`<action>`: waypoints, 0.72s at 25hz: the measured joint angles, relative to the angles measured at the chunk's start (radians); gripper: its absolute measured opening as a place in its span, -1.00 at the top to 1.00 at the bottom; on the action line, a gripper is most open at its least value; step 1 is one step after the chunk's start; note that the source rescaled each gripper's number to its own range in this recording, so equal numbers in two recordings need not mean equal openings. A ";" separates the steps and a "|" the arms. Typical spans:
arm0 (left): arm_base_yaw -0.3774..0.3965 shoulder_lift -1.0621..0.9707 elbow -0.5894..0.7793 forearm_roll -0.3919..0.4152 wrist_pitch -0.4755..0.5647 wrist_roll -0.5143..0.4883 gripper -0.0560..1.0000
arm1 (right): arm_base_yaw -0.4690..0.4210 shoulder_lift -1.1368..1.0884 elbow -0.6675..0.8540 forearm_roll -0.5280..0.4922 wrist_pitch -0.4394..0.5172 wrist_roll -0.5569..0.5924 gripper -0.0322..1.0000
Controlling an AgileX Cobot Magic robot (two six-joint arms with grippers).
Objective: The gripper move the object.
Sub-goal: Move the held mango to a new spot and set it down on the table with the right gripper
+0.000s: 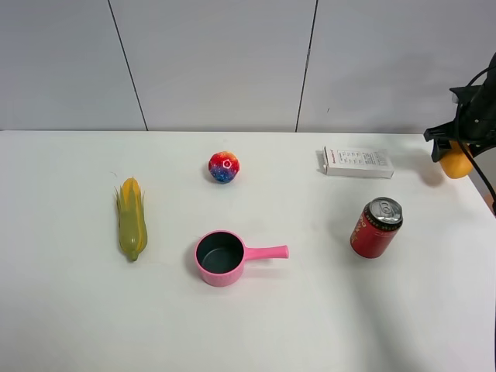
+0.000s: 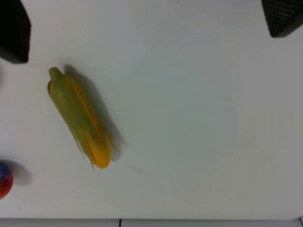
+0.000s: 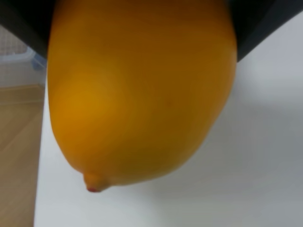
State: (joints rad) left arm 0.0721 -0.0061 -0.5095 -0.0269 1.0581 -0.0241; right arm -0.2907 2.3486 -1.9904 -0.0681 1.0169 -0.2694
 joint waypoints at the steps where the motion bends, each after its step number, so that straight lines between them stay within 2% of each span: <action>1: 0.000 0.000 0.000 0.000 0.000 0.000 -1.00 | 0.000 0.000 0.000 0.008 -0.008 0.000 0.93; 8: 0.000 0.000 0.000 0.000 0.000 0.000 -1.00 | 0.000 0.003 0.000 0.047 -0.075 0.002 0.93; 18: 0.000 0.000 0.000 0.000 0.000 0.000 -1.00 | 0.000 0.080 -0.003 0.047 -0.093 0.009 0.93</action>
State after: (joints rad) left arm 0.0721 -0.0061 -0.5095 -0.0269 1.0581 -0.0241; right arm -0.2907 2.4288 -1.9937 -0.0210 0.9236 -0.2600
